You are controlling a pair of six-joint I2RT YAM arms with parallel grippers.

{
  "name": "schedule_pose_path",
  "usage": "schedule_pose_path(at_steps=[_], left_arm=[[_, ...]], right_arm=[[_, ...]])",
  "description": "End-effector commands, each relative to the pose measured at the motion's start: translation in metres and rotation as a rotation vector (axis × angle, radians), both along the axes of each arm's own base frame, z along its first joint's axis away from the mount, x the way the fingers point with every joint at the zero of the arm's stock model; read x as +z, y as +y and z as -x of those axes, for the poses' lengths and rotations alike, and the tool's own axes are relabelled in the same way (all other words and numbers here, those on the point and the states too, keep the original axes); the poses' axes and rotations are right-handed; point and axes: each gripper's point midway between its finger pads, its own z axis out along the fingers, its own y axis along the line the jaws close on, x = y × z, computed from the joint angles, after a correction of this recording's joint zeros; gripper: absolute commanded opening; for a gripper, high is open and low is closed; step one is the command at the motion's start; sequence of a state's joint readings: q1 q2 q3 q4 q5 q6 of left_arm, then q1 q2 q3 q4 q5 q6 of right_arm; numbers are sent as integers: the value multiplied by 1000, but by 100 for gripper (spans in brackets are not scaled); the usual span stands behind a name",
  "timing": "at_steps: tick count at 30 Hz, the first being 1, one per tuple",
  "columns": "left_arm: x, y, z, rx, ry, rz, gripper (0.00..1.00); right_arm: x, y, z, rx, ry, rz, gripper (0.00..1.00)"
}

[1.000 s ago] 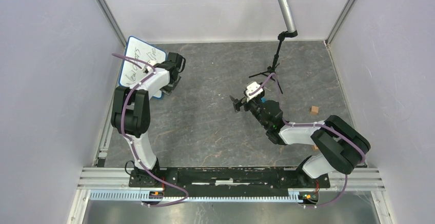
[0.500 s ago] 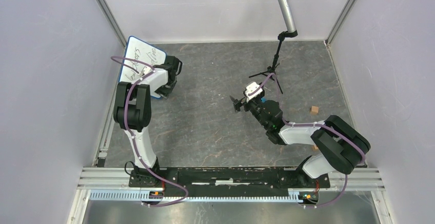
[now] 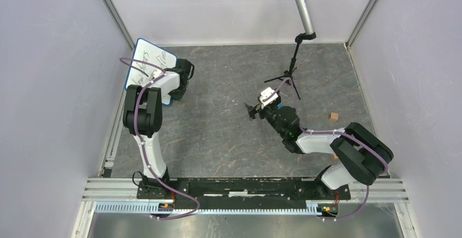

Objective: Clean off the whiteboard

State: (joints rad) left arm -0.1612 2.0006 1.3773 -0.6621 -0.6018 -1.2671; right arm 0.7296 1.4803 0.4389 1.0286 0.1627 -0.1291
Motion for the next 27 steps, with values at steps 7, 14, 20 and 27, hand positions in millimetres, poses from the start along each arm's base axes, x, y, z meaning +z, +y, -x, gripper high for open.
schedule_pose_path(at_steps=[7, 14, 20, 27], left_arm=[[16, -4, 20, -36, 4, -44, 7], [16, -27, 54, -101, 20, -35, 2], [-1, -64, 87, -128, 31, 75, 2], [-8, -114, 109, -205, 10, 147, 2]], right_arm=[[27, 5, -5, 4, -59, -38, 98], [26, 4, -4, 0, -53, -37, 98], [25, 4, -3, 2, -45, -43, 98], [24, 6, -1, 16, -35, -51, 98]])
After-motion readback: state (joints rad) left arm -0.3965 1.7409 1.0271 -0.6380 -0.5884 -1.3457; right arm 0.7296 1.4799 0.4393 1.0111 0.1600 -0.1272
